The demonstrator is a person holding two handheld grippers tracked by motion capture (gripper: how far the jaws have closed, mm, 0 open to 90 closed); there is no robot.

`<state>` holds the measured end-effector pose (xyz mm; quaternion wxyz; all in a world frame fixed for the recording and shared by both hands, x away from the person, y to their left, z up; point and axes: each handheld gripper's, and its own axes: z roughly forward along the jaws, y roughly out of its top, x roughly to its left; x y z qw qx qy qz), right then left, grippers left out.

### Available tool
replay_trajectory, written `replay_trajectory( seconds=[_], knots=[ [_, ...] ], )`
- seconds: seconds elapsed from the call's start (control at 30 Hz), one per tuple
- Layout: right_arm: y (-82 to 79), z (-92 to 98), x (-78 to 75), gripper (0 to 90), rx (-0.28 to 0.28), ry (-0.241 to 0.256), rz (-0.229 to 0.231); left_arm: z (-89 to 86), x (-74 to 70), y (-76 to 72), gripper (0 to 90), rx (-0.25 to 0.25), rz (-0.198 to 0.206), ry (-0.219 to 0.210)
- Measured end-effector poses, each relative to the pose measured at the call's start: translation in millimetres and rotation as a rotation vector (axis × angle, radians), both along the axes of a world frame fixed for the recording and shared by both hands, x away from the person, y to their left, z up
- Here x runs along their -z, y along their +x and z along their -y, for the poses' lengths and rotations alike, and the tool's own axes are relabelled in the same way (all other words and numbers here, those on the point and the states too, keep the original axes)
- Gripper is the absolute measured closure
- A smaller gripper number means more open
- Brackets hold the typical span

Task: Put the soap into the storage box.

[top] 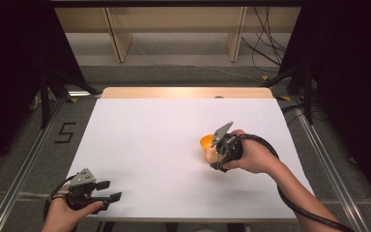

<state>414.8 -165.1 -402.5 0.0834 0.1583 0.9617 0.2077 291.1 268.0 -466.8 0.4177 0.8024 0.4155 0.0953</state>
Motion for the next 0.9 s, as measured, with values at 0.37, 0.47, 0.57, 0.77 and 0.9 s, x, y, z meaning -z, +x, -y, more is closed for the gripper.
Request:
replay_trajectory(
  seconds=[0.37, 0.47, 0.57, 0.77, 0.9],
  knots=[
    [9.8, 6.3, -4.3, 35.5, -0.039, -0.027, 0.014, 0.2, 0.0, -0.2, 33.0, -0.007, 0.001, -0.007],
    [12.0, 7.6, -5.3, 35.5, -0.036, -0.033, 0.014, 0.1, 0.0, -0.3, 33.0, -0.008, 0.001, -0.007],
    [14.5, 7.8, -5.9, 35.5, -0.052, -0.032, 0.021, 0.1, 0.0, -0.2, 33.0, -0.008, 0.001, -0.007],
    [16.5, 8.6, -7.2, 35.5, -0.029, -0.032, 0.025, -0.2, -0.1, -0.2, 33.0, -0.008, 0.002, -0.006],
    [18.5, 8.7, -8.0, 35.5, -0.026, -0.047, 0.012, 0.1, 0.0, -0.3, 33.0, -0.008, 0.000, -0.007]
  ],
)
